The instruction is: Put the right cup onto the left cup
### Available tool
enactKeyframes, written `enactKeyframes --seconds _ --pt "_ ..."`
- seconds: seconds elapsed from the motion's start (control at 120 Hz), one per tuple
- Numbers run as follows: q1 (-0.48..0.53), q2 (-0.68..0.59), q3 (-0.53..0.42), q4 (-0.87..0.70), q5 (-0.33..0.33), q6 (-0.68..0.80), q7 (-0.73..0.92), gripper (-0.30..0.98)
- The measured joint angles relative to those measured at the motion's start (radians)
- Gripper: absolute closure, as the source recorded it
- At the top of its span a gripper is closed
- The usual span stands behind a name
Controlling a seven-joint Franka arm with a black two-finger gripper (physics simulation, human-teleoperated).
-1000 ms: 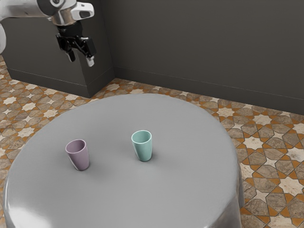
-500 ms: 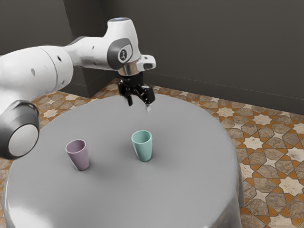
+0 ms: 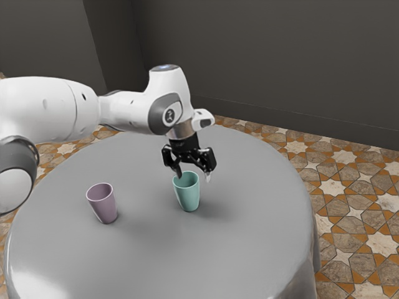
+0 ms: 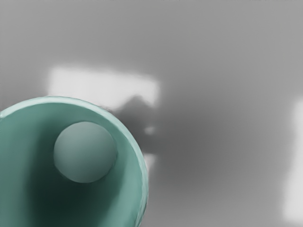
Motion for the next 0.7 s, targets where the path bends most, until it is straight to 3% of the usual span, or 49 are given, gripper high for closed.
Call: enactKeyframes --seconds 0.7 --pt "0.011 0.118 -0.011 0.073 0.028 0.039 -0.201 0.04"
